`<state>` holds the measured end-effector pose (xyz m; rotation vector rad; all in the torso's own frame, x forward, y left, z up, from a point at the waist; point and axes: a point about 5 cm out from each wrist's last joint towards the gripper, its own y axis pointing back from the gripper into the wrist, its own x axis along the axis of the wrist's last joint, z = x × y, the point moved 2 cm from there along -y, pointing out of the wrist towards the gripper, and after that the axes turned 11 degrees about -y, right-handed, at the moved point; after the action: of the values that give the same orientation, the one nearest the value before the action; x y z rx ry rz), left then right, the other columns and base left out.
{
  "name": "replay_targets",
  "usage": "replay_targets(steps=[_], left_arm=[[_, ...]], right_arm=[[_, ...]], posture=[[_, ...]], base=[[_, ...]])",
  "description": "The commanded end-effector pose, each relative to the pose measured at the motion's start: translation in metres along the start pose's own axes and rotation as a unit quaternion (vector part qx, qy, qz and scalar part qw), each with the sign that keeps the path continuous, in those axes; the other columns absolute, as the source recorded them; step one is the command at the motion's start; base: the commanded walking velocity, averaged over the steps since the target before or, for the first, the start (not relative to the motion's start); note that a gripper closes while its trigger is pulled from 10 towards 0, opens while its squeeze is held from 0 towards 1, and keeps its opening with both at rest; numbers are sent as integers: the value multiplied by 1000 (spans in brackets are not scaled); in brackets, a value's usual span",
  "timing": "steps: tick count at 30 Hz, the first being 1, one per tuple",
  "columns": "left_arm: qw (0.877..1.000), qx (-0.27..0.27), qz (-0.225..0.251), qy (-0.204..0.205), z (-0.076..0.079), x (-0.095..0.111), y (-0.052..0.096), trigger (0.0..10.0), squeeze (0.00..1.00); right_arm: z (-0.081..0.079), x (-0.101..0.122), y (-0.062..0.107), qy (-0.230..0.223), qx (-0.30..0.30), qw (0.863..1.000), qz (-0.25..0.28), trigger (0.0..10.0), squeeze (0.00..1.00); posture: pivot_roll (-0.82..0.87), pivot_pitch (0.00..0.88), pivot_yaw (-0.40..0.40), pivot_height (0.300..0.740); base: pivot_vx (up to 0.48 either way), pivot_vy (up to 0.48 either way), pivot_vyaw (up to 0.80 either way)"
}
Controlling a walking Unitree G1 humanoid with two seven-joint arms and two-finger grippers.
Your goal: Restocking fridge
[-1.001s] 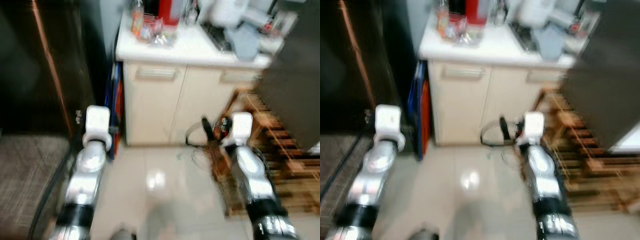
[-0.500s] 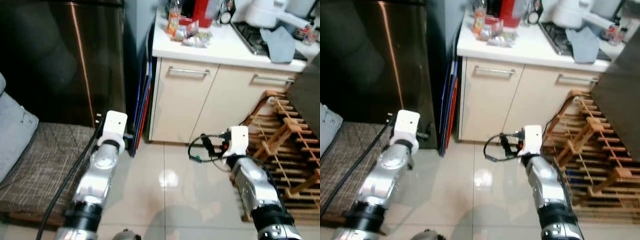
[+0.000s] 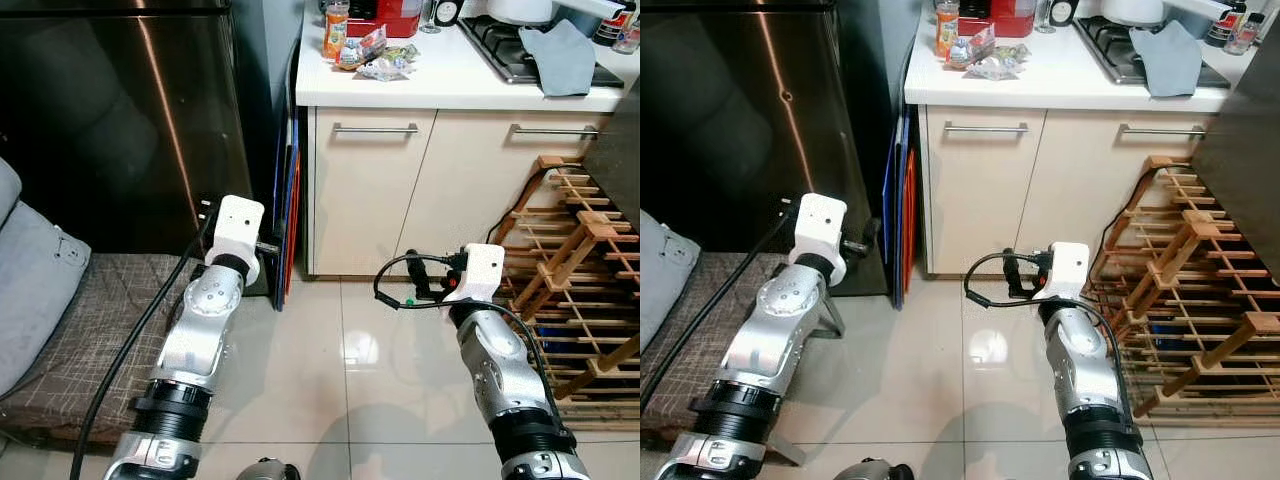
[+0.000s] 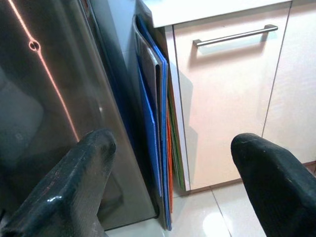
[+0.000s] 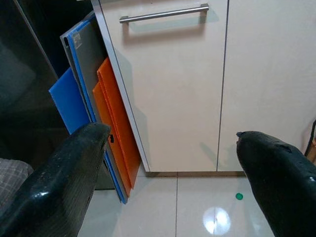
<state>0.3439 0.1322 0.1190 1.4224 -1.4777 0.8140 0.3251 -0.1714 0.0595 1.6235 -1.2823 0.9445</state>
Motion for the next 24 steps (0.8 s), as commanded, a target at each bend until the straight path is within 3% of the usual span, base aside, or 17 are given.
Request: replay_targets(steps=[1,7,10,12,15,17,24], left_arm=[[1000,8,2,8,-4,2,-3,10000,0],[999,16,18,23,-9,8,-6,10000,0],[999,16,32,25,-10,12,-6,10000,0],[998,26,55,22,-12,22,-8,10000,0],[996,33,75,19,-14,30,-9,10000,0],[989,47,139,18,-19,56,-8,10000,0],[985,39,169,14,-17,67,-8,10000,0]], right_arm=[[1,7,-2,4,-1,1000,11,10000,0],[-3,22,-8,17,4,999,32,10000,0],[-7,24,-10,23,9,999,38,10000,0],[-17,39,-12,64,19,994,81,10000,0],[-20,52,-11,78,16,990,117,10000,0],[-27,91,-10,87,12,975,206,10000,0],[-28,112,-11,78,10,967,244,10000,0]], posture=[[-74,0,24,740],[-70,0,15,740],[-68,0,16,740],[-66,0,13,740],[-64,0,10,740],[-61,0,8,740],[-58,0,3,740]], base=[[0,0,0],[0,0,0],[394,0,0],[480,0,0],[480,0,0],[480,0,0],[480,0,0]])
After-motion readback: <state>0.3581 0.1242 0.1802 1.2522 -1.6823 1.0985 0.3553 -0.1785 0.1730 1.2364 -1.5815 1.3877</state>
